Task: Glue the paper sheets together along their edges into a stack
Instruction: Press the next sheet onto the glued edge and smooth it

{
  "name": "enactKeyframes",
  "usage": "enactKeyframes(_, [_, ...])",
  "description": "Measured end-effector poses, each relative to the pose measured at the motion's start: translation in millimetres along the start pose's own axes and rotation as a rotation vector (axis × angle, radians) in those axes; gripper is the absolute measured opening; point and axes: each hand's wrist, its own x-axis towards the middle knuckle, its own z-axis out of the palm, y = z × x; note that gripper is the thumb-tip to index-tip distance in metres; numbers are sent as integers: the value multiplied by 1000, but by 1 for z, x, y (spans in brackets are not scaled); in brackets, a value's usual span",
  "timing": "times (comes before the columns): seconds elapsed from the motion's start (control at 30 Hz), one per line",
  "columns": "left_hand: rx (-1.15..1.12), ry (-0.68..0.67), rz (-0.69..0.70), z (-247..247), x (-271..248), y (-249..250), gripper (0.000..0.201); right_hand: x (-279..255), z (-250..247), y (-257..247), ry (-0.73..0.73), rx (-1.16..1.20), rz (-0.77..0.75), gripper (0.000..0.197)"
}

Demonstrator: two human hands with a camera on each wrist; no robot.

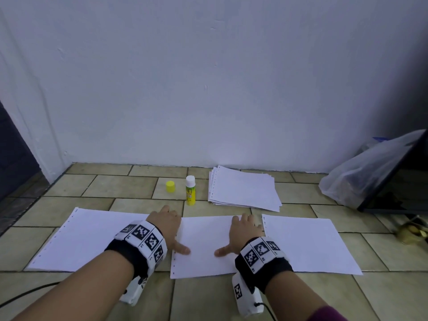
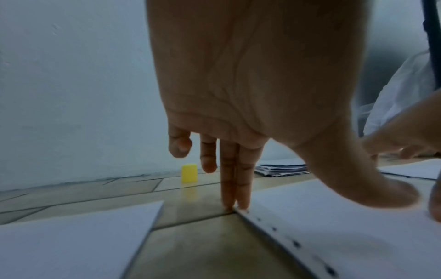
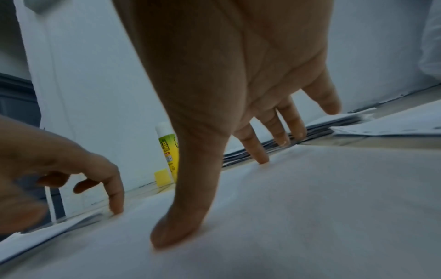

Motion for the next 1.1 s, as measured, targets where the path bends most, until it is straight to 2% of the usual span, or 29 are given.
enactKeyframes(0.1, [21, 99, 39, -4, -2, 17, 71, -5, -4, -6, 18, -104, -3, 97])
enactKeyframes(0.17, [-31, 131, 172, 1, -4, 29, 65, -6, -3, -11, 6, -115, -17, 91])
enactKeyframes(0.23, [-57, 91, 271, 6, -7, 36, 64, -6, -2, -16, -27, -48, -29, 84])
enactKeyframes(0.4, [-78, 60, 224, 5, -18, 37, 49, -6, 7, -36, 4, 110, -35, 62])
enactKeyframes(0.5, [-140, 59, 200, 3, -22, 32, 40, -7, 10, -47, 2, 80, -82, 72])
enactKeyframes(0.57, [-132, 99, 173, 7, -21, 28, 47, -8, 8, -52, 8, 36, -126, 79])
enactKeyframes(0.63, [-158, 119, 134, 15, -16, 24, 71, -11, 5, -56, 5, 1, -171, 80])
enactKeyframes(0.7, [-176, 58, 86, 23, -13, 20, 99, -11, 4, -58, 15, -2, -205, 75])
enactKeyframes(0.73, [-168, 15, 69, 25, -12, 19, 104, -11, 5, -60, 30, 6, -210, 70])
enactKeyframes(0.83, [-114, -15, 50, 32, -9, 18, 105, -7, 4, -63, 51, 28, -274, 67])
enactKeyframes(0.97, [-55, 1, 40, 34, -7, 17, 107, -4, -5, -64, -105, -13, -439, 98])
enactKeyframes(1.1, [1, -15, 37, 31, -6, 19, 106, 5, -7, -38, -145, -10, -402, 108])
